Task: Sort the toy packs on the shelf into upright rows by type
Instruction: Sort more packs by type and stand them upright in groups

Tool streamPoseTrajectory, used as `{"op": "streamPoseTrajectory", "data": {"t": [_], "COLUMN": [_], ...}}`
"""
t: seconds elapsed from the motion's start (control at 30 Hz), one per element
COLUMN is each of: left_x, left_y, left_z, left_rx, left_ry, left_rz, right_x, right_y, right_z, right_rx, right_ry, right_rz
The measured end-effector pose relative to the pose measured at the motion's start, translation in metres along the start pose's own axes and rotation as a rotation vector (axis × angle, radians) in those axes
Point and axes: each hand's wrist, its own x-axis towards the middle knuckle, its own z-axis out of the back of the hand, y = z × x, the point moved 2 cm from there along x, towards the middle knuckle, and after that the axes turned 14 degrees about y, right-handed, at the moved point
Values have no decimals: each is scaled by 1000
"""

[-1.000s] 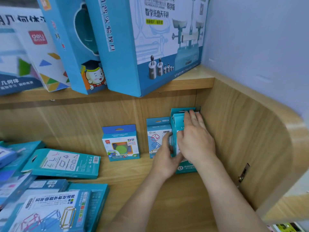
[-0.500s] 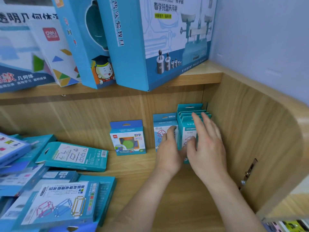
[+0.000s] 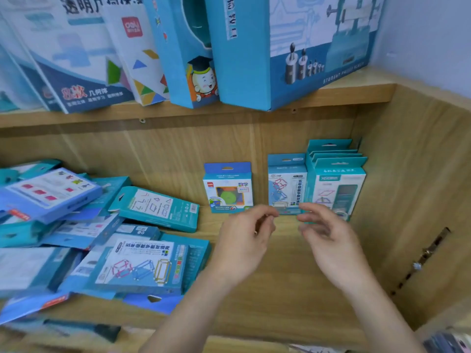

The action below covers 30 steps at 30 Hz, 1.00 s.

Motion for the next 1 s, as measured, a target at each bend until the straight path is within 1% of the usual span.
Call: {"op": "streamPoseTrajectory", "data": {"t": [0.07,0.13,0.2,0.27,0.43,0.53,0.63,0.73,0.87,1.0], "left_x": [-20,-42,-65,-89,-143,-166,-179,-187,-193,-195], "left_y": [11,23,37,53,95,111,121,126,133,139], "left_z": [22,45,68,92,144,154,154,154,159,163], "left_rx": [2,33,114,206,318,346,311,244,193,-22], "left_ry": [-10,-58,-88,-99,-181,-188,-147,-125,-159,-170], "left_rz": [61,101,135,190,350,440,521,545,568,604], "right_x": [1,0,-1,-4,-10,-11,-9,-7,-1,5], "right_y": [-4,-3,2,6,15,29,40,48,57,60], "right_z": [-20,-42,-63,-83,-124,-148,-168,-185,-204,-216], "right_rx": [59,108,186,199,-98,-233,-359,-437,-599,-682], "right_ry": [149,278,375,447,617,677,733,783,804,798], "right_rz": [-45,-70,-96,-99,-3,90,143,117,87,61]}}
